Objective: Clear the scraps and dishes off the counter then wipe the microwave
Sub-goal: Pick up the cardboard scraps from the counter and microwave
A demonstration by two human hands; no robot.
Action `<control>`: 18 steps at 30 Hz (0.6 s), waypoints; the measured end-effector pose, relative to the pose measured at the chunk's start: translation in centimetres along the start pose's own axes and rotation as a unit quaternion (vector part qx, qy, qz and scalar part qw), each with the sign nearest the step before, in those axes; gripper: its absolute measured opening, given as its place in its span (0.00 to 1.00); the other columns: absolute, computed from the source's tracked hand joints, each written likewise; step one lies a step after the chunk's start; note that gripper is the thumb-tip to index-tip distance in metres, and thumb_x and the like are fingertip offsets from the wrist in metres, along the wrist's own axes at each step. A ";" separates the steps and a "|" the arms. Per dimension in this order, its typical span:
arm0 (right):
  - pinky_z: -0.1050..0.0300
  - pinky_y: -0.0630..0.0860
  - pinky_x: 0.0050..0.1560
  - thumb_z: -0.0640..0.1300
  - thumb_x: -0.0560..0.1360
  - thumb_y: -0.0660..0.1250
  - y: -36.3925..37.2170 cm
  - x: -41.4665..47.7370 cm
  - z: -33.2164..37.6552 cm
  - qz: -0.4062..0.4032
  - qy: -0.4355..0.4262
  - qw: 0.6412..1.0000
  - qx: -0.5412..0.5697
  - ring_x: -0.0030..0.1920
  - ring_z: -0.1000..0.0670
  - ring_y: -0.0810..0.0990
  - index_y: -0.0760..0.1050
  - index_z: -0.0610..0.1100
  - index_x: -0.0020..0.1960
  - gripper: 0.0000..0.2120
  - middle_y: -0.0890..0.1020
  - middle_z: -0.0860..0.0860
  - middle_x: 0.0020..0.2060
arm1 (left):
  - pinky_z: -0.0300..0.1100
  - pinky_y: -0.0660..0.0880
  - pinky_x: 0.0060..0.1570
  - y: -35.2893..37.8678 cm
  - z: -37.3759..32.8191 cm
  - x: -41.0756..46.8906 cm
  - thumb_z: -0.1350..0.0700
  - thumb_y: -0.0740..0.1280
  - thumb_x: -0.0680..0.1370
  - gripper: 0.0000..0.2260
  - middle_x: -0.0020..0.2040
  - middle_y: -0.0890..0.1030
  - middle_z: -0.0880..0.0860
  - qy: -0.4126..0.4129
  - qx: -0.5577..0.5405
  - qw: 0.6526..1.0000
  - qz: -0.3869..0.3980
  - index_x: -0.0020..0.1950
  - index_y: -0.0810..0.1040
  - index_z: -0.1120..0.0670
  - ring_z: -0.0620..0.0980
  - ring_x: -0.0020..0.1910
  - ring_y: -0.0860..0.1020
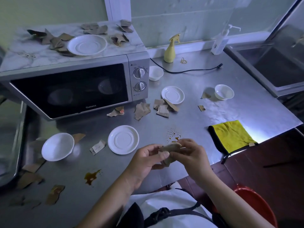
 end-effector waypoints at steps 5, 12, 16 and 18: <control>0.56 0.80 0.37 0.32 0.68 0.78 -2.3 2.5 -0.1 0.041 0.027 0.999 0.014 0.37 0.46 0.85 0.74 0.47 0.52 0.20 0.78 0.51 0.50 | 0.41 0.80 0.40 2.2 0.2 2.4 0.67 0.70 0.76 0.09 0.44 0.85 0.60 0.007 -0.014 0.996 -0.086 0.51 0.84 0.56 0.53 0.41 0.83; 0.51 0.79 0.45 0.43 0.73 0.75 -10.3 10.3 -3.2 -0.011 0.103 0.990 0.090 0.41 0.48 0.83 0.82 0.46 0.46 0.04 0.82 0.50 0.41 | 0.38 0.76 0.34 3.8 0.1 4.6 0.68 0.69 0.76 0.08 0.38 0.82 0.53 -0.011 -0.020 0.981 -0.194 0.47 0.83 0.55 0.50 0.37 0.78; 0.59 0.74 0.35 0.39 0.74 0.73 -16.8 17.3 -6.9 -0.066 0.096 0.988 -0.103 0.41 0.48 0.81 0.81 0.44 0.52 0.07 0.82 0.48 0.44 | 0.41 0.75 0.36 4.5 0.5 5.4 0.68 0.68 0.76 0.08 0.40 0.83 0.54 -0.027 -0.022 0.967 -0.254 0.48 0.83 0.57 0.51 0.39 0.78; 0.57 0.74 0.39 0.40 0.74 0.72 -18.9 21.3 -8.9 -0.054 0.102 0.977 -0.177 0.46 0.44 0.81 0.80 0.43 0.56 0.11 0.82 0.45 0.49 | 0.42 0.75 0.36 5.2 0.3 6.1 0.68 0.68 0.76 0.08 0.41 0.83 0.55 -0.032 -0.018 0.962 -0.272 0.49 0.83 0.57 0.50 0.40 0.79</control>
Point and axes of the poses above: each hand's wrist, its own x-axis towards the middle knuckle, its own y-axis out of the palm, z = x × y, the point moved 6 cm from there along x, towards the middle knuckle
